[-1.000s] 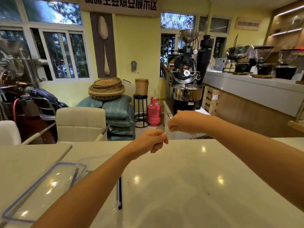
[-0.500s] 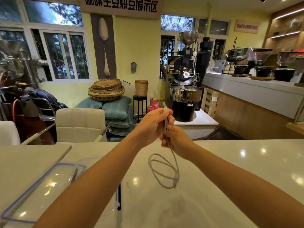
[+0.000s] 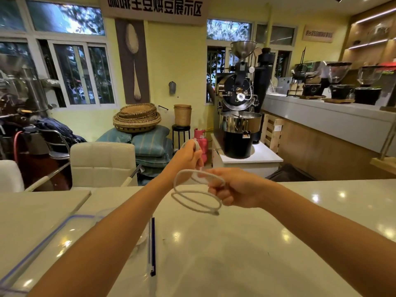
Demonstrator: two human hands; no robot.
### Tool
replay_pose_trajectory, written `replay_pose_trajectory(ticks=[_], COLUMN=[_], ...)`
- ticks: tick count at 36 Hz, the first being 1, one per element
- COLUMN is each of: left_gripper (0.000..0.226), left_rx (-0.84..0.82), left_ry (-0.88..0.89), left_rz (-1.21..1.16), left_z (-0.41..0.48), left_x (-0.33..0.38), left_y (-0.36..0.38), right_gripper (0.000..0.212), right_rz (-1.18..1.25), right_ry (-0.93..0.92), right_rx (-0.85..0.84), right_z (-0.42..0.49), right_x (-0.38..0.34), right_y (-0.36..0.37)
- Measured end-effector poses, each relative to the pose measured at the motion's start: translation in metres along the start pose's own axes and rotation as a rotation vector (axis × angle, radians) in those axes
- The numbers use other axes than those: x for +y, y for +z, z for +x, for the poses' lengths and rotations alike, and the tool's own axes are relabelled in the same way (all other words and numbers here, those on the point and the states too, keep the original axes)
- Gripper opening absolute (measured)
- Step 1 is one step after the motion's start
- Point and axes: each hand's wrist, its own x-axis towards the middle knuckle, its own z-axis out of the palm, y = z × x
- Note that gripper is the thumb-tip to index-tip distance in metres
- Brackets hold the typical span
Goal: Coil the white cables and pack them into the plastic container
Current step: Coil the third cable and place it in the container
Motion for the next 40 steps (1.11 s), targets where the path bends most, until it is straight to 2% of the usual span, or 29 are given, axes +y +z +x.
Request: replay_pose_trajectory(ticks=[3,6,9,10,11,14,16,18,25,28,36,40], left_gripper=[0.030,0.029,0.028,0.028,0.027,0.028,0.031,0.034,0.035,0.037,0.031,0.031], left_rx=[-0.048,-0.096,-0.175,-0.199,-0.225,-0.288,-0.308,-0.314,-0.347,-0.357,-0.388,-0.372], left_ry=[-0.042,-0.089,-0.118,-0.124,-0.126,-0.130,-0.166,-0.192,-0.221,-0.211,-0.177,-0.158], left_rz=[-0.078,-0.098,-0.159,-0.173,-0.182,-0.240,-0.350,-0.468,-0.718,-0.778,-0.770,-0.721], left_z=[-0.005,-0.008,-0.015,-0.018,-0.021,-0.028,-0.031,-0.032,-0.041,-0.045,-0.045,-0.045], left_x=[-0.004,-0.008,-0.010,-0.009,-0.008,-0.001,0.003,0.004,0.010,0.014,0.024,0.027], left_y=[0.001,0.005,0.011,0.012,0.014,0.018,0.019,0.021,0.023,0.023,0.020,0.022], right_gripper=[0.031,0.037,0.012,0.011,0.018,0.015,0.028,0.033,0.027,0.027,0.019,0.029], right_rz=[0.051,0.104,0.130,0.128,0.122,0.111,0.153,0.210,0.526,0.512,0.407,0.235], right_ry=[-0.079,-0.131,-0.179,-0.213,-0.242,-0.295,-0.311,-0.302,-0.317,-0.322,-0.163,-0.125], right_rx=[0.017,-0.051,-0.171,-0.166,-0.115,0.086,0.171,0.209,0.258,0.326,0.518,0.523], right_z=[-0.008,-0.018,-0.024,-0.023,-0.022,-0.016,-0.011,-0.006,0.006,0.012,0.043,0.050], right_x=[-0.011,-0.023,-0.034,-0.037,-0.040,-0.048,-0.052,-0.053,-0.055,-0.050,-0.011,0.008], right_y=[-0.011,-0.020,-0.024,-0.025,-0.027,-0.031,-0.036,-0.038,-0.040,-0.043,-0.041,-0.029])
